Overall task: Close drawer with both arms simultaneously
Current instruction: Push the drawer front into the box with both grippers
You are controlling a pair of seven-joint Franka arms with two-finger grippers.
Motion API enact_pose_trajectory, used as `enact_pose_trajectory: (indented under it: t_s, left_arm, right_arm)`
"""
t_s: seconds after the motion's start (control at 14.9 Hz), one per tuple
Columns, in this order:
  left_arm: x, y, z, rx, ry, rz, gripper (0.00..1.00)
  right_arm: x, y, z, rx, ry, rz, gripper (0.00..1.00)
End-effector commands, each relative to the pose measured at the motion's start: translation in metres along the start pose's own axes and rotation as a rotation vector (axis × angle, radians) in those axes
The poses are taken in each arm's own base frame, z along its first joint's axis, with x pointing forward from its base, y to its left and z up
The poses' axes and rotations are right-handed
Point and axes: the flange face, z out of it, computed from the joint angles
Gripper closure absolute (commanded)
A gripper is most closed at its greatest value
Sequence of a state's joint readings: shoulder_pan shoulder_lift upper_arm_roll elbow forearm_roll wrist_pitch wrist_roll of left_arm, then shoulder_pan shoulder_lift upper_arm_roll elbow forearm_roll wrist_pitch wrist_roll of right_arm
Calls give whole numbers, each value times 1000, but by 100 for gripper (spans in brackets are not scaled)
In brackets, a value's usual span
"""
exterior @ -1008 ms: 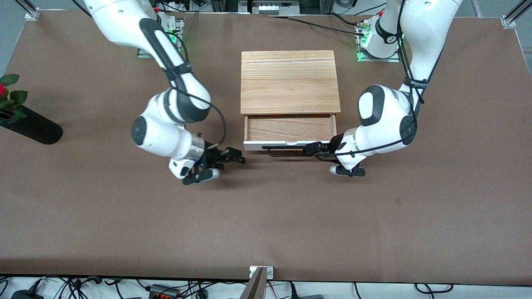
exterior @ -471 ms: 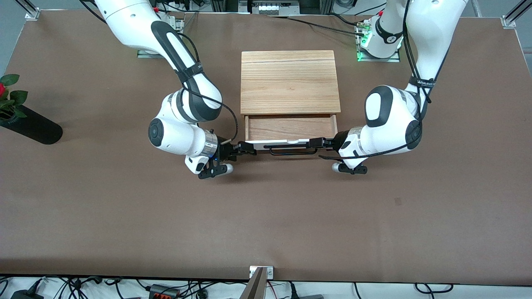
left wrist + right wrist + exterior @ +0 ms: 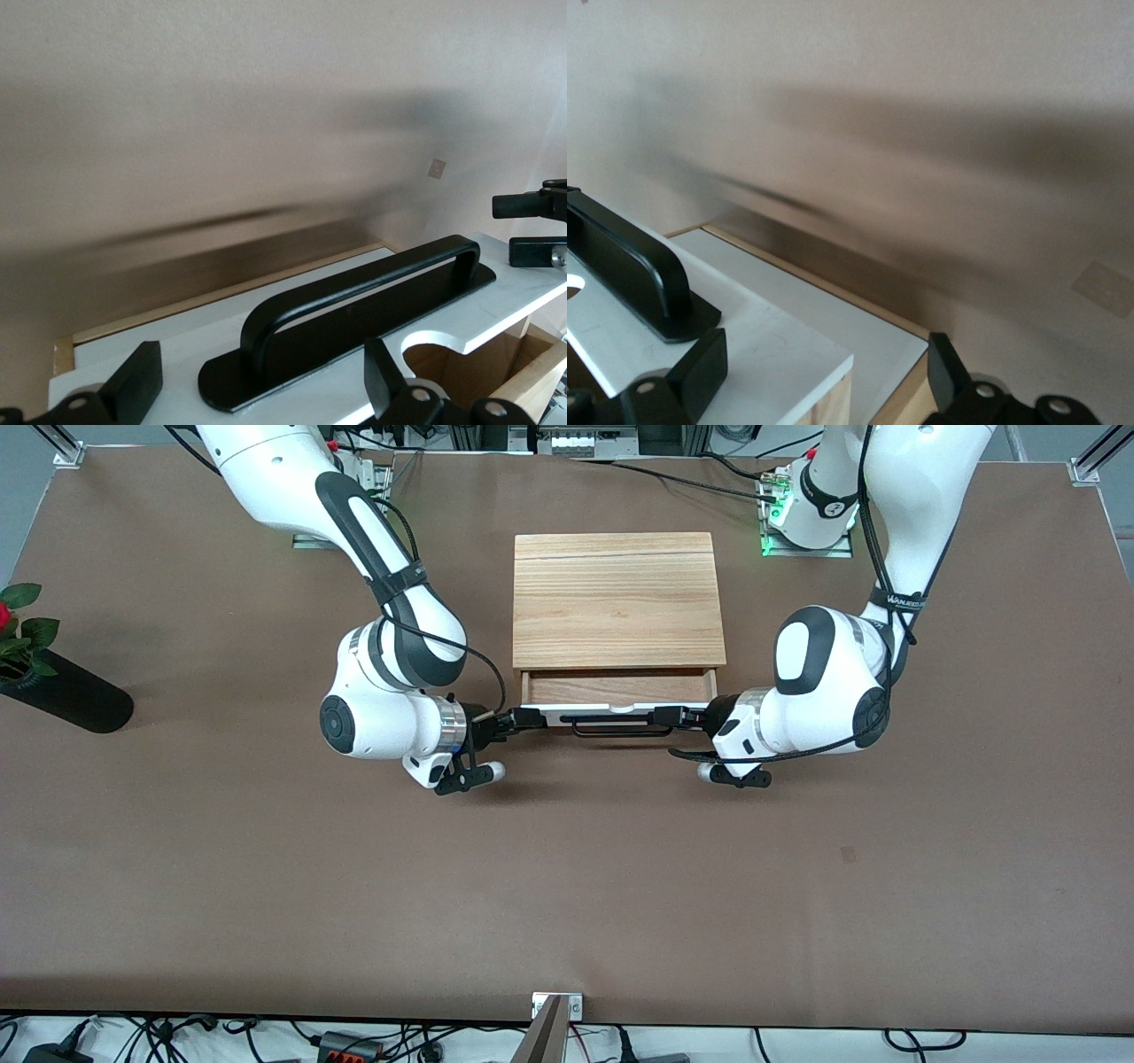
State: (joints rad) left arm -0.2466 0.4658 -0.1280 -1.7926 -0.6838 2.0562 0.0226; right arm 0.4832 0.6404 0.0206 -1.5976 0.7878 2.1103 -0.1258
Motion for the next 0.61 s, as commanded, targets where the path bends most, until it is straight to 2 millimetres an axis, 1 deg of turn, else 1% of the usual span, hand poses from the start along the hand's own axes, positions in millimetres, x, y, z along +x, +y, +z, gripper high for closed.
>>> enact_pose_trajectory:
  t_s: [0.0, 0.13, 0.34, 0.54]
  left_arm:
    - [-16, 6, 2, -20, -51, 5, 0]
    - [-18, 9, 5, -18, -61, 9, 0]
    - [-23, 4, 14, -14, -96, 1, 0]
    - [-33, 3, 24, -10, -162, -3, 0]
  right_arm:
    - [-4, -4, 1, 35, -49, -7, 0]
    - [-10, -5, 4, 42, -100, -10, 0]
    - [-19, -8, 9, 58, -176, -52, 0]
    - [-24, -9, 12, 65, -210, -70, 0]
